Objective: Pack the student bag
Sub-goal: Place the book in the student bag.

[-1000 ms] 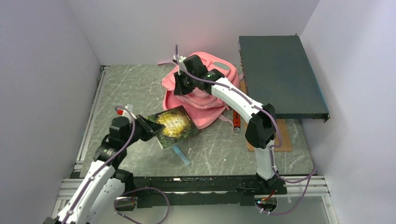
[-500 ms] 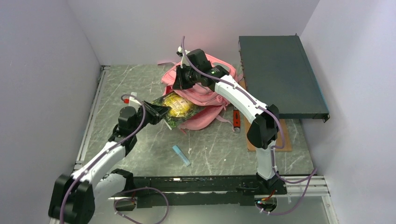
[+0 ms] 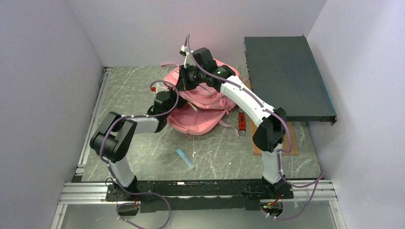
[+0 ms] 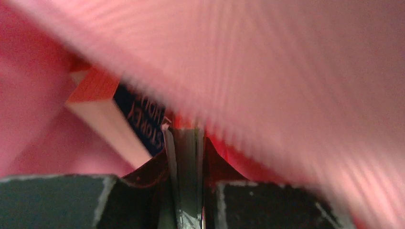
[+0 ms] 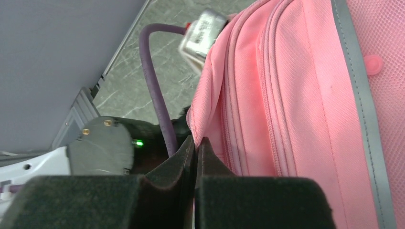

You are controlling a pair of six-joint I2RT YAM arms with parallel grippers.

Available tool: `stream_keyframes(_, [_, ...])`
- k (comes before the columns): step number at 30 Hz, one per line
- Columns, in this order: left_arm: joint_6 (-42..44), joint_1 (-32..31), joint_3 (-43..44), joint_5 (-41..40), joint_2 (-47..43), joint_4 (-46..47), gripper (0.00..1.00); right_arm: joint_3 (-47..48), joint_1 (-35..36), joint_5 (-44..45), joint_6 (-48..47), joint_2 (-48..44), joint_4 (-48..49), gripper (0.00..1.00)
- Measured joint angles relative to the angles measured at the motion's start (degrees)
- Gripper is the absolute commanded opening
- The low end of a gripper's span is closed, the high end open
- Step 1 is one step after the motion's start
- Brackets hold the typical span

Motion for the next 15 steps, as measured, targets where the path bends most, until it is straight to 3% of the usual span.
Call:
stream_keyframes(2, [-0.9,-1.2,4.3,-2.6,4.0,-0.6,0.02,0.0,-0.1,-0.2,-0.1,0.0,0.0,0.0])
stream_keyframes(3, [-1.6,-1.6,5.9,-3.9,5.2,-1.6,0.08,0.0,-0.3,-0.1,-0.2,0.0,0.0,0.0])
stream_keyframes(8, [-4.4,-2.5,14.5,-7.4,7.3,-11.1,0.79,-2.2,-3.0,-1.9,-0.1,-1.7,2.8,0.0])
stream_keyframes(9, [-5.3,-2.6,15.6,-7.4,7.3,-13.3,0.87,-2.8,-3.4,-2.5,0.0,-2.1,3.5,0.0])
stream_keyframes(11, [-5.4,-2.9,15.9,-7.3,7.2,-15.7,0.98,-5.0,-4.2,-3.6,0.1,-3.9,5.2,0.0])
stream_keyframes(15, [-5.1,-3.1,15.5,-5.8,5.8,-21.3,1.0,-8.9,-5.7,-5.1,0.2,-6.4,6.3,0.0])
